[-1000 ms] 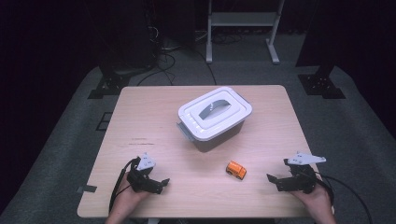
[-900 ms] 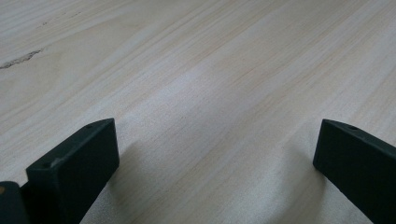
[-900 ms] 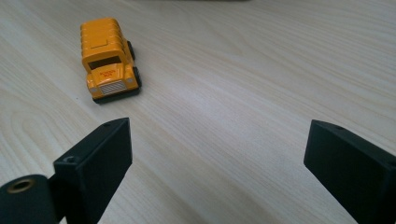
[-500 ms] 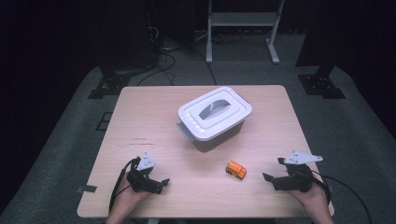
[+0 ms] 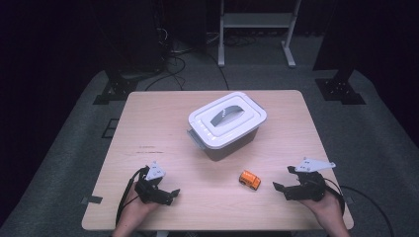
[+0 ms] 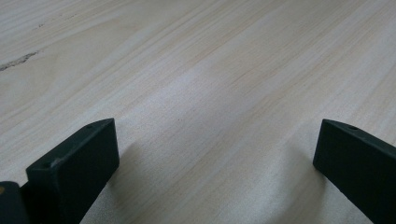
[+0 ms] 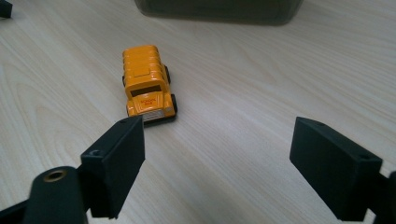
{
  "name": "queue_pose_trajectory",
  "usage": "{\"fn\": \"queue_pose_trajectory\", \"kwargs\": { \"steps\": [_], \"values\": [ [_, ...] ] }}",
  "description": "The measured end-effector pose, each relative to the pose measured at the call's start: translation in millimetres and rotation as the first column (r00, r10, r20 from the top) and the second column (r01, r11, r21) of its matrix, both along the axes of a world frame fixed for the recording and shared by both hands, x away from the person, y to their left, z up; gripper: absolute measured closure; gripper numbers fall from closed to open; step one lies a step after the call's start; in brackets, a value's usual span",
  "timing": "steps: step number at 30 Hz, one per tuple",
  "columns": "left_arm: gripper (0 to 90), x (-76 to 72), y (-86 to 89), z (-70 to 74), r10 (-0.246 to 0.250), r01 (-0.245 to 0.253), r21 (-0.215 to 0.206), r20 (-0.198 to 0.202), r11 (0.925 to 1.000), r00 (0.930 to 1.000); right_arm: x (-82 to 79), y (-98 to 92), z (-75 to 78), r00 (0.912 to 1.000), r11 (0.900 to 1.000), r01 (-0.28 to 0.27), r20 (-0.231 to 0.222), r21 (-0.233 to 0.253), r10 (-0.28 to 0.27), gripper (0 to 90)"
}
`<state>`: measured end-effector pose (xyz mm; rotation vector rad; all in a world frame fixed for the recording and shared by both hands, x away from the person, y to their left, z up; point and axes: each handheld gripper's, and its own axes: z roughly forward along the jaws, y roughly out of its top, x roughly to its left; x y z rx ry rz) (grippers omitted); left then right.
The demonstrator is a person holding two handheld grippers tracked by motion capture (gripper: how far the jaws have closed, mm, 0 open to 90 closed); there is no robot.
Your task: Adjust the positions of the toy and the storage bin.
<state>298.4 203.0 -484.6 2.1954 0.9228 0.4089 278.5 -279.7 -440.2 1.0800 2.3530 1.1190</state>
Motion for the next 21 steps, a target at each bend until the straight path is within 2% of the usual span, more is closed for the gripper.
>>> {"fn": "queue_pose_trajectory", "kwargs": {
  "steps": [21],
  "values": [
    [0.0, 0.2, -1.4, 0.0, -0.003, 0.003, -0.001, -0.001, 1.0000, 1.0000, 5.3, 24.4, 3.2, 0.9981, 0.998, -0.062, -0.001, -0.001, 0.062, 31.7]
  ]
}}
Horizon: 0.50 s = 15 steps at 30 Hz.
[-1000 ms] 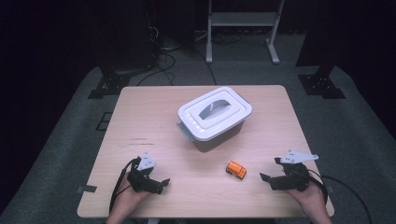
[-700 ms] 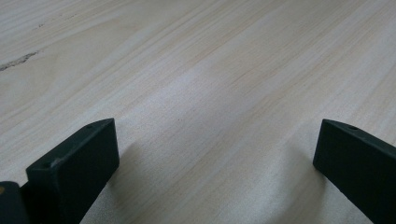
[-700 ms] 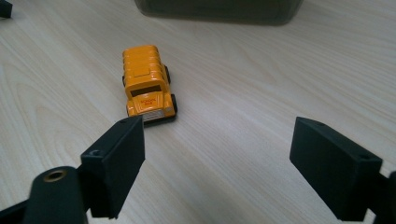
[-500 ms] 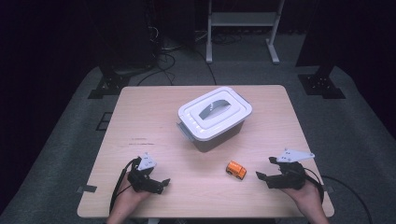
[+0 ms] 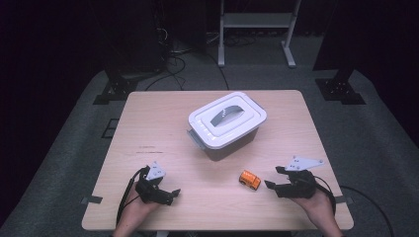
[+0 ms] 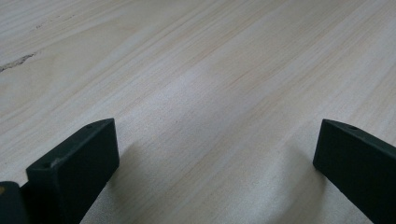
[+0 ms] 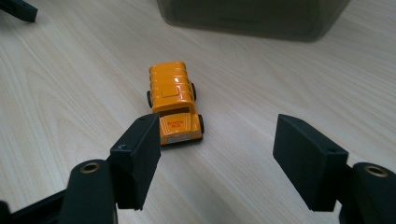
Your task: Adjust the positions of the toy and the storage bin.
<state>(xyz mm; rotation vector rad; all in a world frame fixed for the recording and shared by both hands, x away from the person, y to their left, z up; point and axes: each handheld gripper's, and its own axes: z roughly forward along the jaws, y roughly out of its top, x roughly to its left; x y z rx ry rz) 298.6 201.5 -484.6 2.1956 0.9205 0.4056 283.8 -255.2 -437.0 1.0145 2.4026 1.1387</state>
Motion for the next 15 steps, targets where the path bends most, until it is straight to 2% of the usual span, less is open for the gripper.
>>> {"fn": "queue_pose_trajectory", "kwargs": {
  "steps": [15],
  "values": [
    [0.0, 0.0, -0.4, -0.1, -0.001, 0.001, -0.001, 0.000, 1.0000, 1.0000, 9.9, 20.6, -2.6, 0.9981, 0.998, -0.057, -0.021, 0.020, 0.057, 41.4]
  ]
}}
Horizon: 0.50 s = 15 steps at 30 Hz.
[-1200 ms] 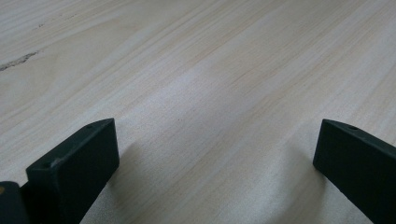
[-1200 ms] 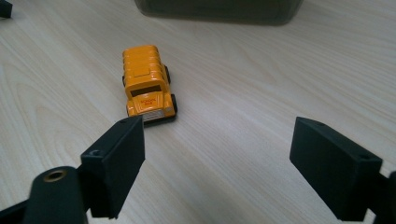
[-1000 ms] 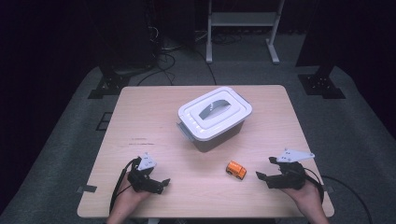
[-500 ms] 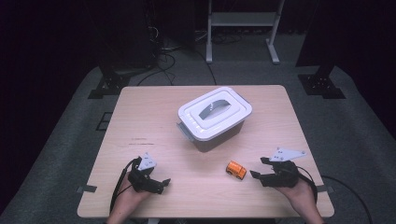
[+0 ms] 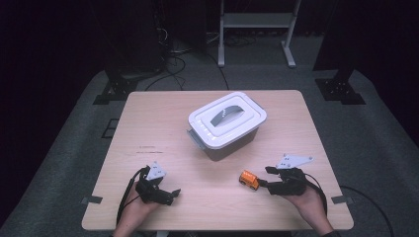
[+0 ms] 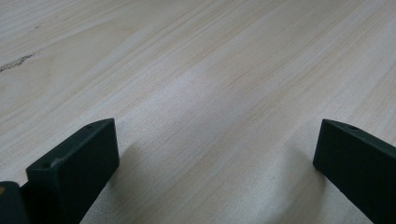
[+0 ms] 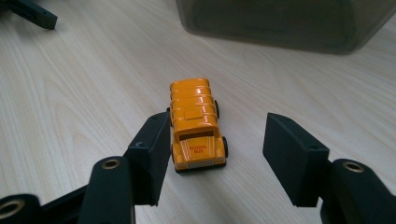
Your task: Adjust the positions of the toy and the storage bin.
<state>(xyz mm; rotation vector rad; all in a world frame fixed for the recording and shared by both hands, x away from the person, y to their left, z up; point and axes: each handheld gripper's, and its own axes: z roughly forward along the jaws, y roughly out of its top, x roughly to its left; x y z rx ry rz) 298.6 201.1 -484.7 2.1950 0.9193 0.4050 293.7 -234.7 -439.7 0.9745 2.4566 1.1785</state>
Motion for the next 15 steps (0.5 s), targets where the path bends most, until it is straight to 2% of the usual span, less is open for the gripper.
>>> {"fn": "queue_pose_trajectory", "kwargs": {
  "steps": [7, 15],
  "values": [
    [0.0, 0.0, -0.1, 0.0, 0.000, 0.000, 0.000, -0.001, 1.0000, 1.0000, 5.5, 13.0, -3.4, 0.9995, 1.000, -0.028, -0.015, -0.004, 0.028, 47.1],
    [0.0, 0.0, -0.1, 0.0, 0.000, 0.000, 0.000, -0.001, 1.0000, 1.0000, 11.7, 22.4, -6.3, 0.9987, 0.999, -0.043, -0.027, -0.011, 0.043, 49.0]
  ]
}}
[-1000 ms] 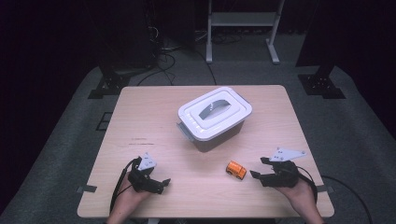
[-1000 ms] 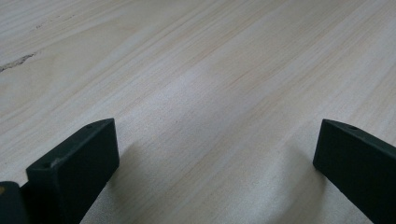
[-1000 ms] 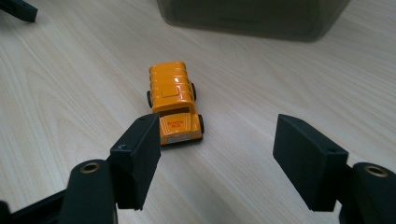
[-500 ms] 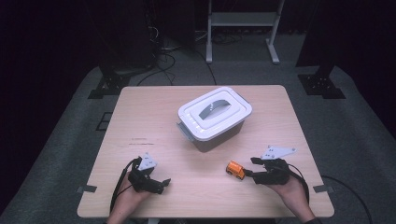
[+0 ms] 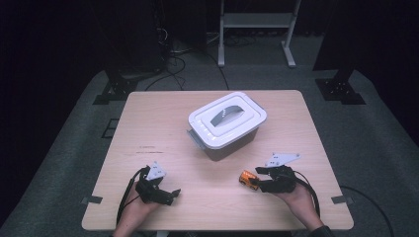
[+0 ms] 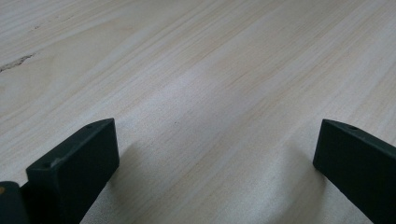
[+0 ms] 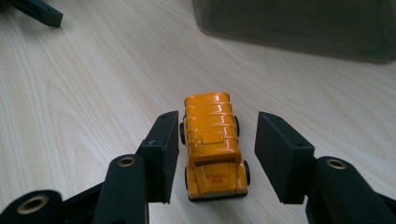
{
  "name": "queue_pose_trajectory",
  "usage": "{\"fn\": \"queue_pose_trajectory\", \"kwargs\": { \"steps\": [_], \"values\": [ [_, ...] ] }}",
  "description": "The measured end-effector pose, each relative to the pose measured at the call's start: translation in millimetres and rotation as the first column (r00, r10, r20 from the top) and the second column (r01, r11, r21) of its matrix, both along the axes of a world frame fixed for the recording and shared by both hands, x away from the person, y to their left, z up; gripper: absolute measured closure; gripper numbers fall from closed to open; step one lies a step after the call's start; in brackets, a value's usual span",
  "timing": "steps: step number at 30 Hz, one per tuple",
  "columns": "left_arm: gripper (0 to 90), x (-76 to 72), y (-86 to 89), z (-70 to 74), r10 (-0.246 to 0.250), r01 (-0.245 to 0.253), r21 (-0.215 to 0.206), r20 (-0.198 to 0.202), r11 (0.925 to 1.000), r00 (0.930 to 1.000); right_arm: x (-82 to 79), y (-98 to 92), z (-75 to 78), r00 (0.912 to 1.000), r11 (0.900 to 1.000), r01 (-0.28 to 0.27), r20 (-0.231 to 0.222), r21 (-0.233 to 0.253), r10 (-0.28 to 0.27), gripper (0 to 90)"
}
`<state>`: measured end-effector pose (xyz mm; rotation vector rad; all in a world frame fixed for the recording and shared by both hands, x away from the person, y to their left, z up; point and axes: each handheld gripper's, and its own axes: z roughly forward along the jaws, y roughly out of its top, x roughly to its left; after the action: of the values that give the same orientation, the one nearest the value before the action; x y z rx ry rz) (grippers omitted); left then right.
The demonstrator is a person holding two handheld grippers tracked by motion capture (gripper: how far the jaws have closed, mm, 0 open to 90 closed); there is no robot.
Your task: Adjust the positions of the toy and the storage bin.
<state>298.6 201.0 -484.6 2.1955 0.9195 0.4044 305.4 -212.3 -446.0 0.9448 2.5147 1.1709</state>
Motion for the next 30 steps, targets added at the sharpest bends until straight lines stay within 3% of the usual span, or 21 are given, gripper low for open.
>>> {"fn": "queue_pose_trajectory", "kwargs": {
  "steps": [16, 30],
  "values": [
    [0.0, 0.0, 0.0, 0.0, 0.000, 0.000, 0.000, 0.000, 1.0000, 1.0000, 10.1, 12.6, -12.4, 0.9985, 0.999, -0.032, -0.046, -0.041, 0.030, 53.4],
    [0.0, -0.1, -0.2, 0.0, -0.003, 0.003, 0.001, 0.000, 1.0000, 1.0000, 8.5, 11.7, -10.4, 0.9990, 0.998, -0.025, -0.038, -0.059, 0.023, 58.7]
  ]
}}
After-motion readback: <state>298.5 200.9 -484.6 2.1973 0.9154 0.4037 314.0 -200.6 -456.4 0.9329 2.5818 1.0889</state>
